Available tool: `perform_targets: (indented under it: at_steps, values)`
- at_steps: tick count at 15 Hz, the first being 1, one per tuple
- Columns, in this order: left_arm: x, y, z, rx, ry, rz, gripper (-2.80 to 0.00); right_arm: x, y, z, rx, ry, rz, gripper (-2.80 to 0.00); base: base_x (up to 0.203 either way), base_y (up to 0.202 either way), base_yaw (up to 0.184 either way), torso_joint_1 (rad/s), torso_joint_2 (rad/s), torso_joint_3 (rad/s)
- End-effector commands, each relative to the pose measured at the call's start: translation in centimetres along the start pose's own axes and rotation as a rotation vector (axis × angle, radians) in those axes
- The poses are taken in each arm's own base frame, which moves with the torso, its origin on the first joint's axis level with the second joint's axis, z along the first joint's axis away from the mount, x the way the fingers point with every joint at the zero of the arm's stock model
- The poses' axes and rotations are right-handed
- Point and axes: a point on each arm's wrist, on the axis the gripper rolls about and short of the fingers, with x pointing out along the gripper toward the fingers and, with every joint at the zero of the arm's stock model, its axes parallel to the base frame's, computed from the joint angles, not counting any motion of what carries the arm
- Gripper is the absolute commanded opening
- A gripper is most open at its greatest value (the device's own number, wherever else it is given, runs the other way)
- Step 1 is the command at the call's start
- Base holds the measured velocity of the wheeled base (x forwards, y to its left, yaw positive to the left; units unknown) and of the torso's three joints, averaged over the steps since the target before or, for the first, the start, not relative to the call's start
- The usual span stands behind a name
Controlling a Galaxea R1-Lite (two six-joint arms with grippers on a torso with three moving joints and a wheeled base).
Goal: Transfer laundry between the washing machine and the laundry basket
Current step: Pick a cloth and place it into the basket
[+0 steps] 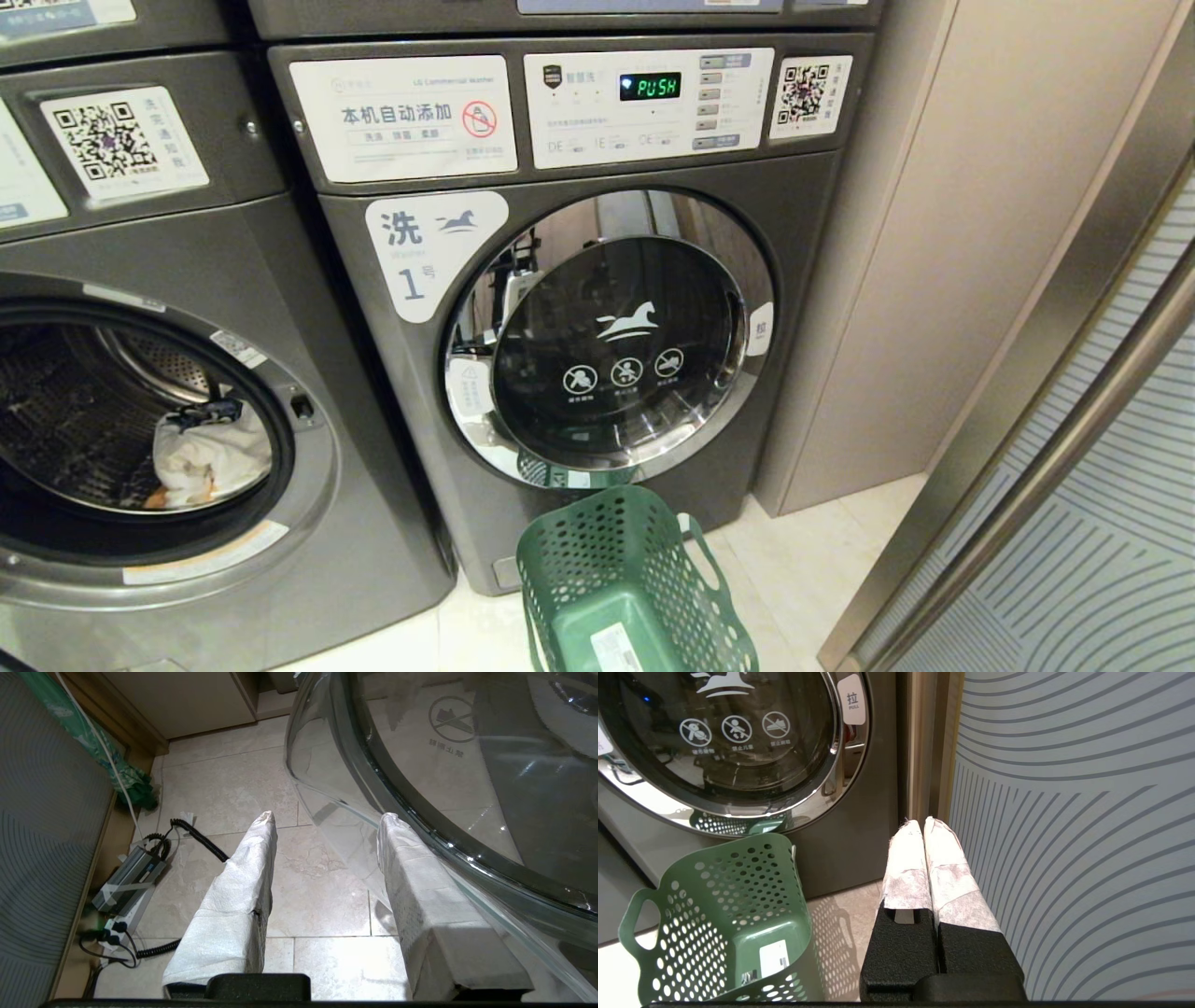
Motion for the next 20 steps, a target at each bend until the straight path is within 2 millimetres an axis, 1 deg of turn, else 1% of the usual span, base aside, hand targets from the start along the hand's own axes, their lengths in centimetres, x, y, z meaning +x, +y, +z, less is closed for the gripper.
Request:
perform_targets:
  at_steps: [1, 4, 6, 7, 8, 9, 10, 11, 12, 14, 15, 16, 17, 18, 19, 20]
  values:
    - [0.0, 0.0, -0.1, -0.005, 0.003, 0.003, -2.80, 0.2, 0.0, -0.9, 0.000, 0.034, 0.000, -2.80, 0.000, 0.000, 0.000, 0.000, 0.00, 0.000]
    - [-0.3, 0.2, 0.1, -0.009, -0.004, 0.003, -2.80, 0.2, 0.0, -0.9, 0.000, 0.034, 0.000, -2.80, 0.000, 0.000, 0.000, 0.000, 0.00, 0.000]
    - [-1.2, 0.7, 0.4, -0.013, -0.012, 0.002, -2.80, 0.2, 0.0, -0.9, 0.000, 0.034, 0.000, -2.80, 0.000, 0.000, 0.000, 0.000, 0.00, 0.000]
    - [-2.4, 1.3, 0.7, -0.015, -0.021, -0.002, -2.80, 0.2, 0.0, -0.9, 0.000, 0.034, 0.000, -2.80, 0.000, 0.000, 0.000, 0.000, 0.00, 0.000]
    - [-4.7, 2.3, 1.3, -0.024, -0.046, -0.021, -2.80, 0.2, 0.0, -0.9, 0.000, 0.034, 0.000, -2.80, 0.000, 0.000, 0.000, 0.000, 0.00, 0.000]
    - [-7.9, 3.2, 1.9, -0.032, -0.084, -0.072, -2.80, 0.2, 0.0, -0.9, 0.000, 0.034, 0.000, -2.80, 0.000, 0.000, 0.000, 0.000, 0.00, 0.000]
    - [-11.2, 4.0, 2.0, -0.035, -0.123, -0.149, -2.80, 0.2, 0.0, -0.9, 0.000, 0.034, 0.000, -2.80, 0.000, 0.000, 0.000, 0.000, 0.00, 0.000]
    - [-15.0, 4.5, 1.5, -0.027, -0.167, -0.259, -2.80, 0.2, 0.0, -0.9, 0.000, 0.034, 0.000, -2.80, 0.000, 0.000, 0.000, 0.000, 0.00, 0.000]
    - [-18.8, 4.5, -0.1, -0.002, -0.199, -0.392, -2.80, 0.2, 0.0, -0.9, 0.000, 0.034, 0.000, -2.80, 0.000, 0.000, 0.000, 0.000, 0.00, 0.000]
    - [-25.5, 3.0, -3.9, 0.089, -0.255, -0.712, -2.80, 0.2, 0.0, -0.9, 0.000, 0.034, 0.000, -2.80, 0.000, 0.000, 0.000, 0.000, 0.00, 0.000]
    - [-28.8, 2.9, -6.5, 0.149, -0.280, -0.889, -2.80, 0.2, 0.0, -0.9, 0.000, 0.034, 0.000, -2.80, 0.000, 0.000, 0.000, 0.000, 0.00, 0.000]
    - [-31.2, 3.9, -9.6, 0.209, -0.291, -1.042, -2.80, 0.2, 0.0, -0.9, 0.000, 0.034, 0.000, -2.80, 0.000, 0.000, 0.000, 0.000, 0.00, 0.000]
    - [-32.4, 5.7, -13.4, 0.272, -0.292, -1.171, -2.80, 0.2, 0.0, -0.9, 0.000, 0.034, 0.000, -2.80, 0.000, 0.000, 0.000, 0.000, 0.00, 0.000]
    - [-32.6, 7.8, -17.0, 0.328, -0.294, -1.273, -2.80, 0.2, 0.0, -0.9, 0.000, 0.034, 0.000, -2.80, 0.000, 0.000, 0.000, 0.000, 0.00, 0.000]
    - [-32.4, 9.6, -19.9, 0.374, -0.305, -1.361, -2.80, 0.2, 0.0, -0.9, 0.000, 0.034, 0.000, -2.80, 0.000, 0.000, 0.000, 0.000, 0.00, 0.000]
    - [-32.1, 11.0, -21.7, 0.401, -0.326, -1.440, -2.80, 0.2, 0.0, -0.9, 0.000, 0.034, 0.000, -2.80, 0.000, 0.000, 0.000, 0.000, 0.00, 0.000]
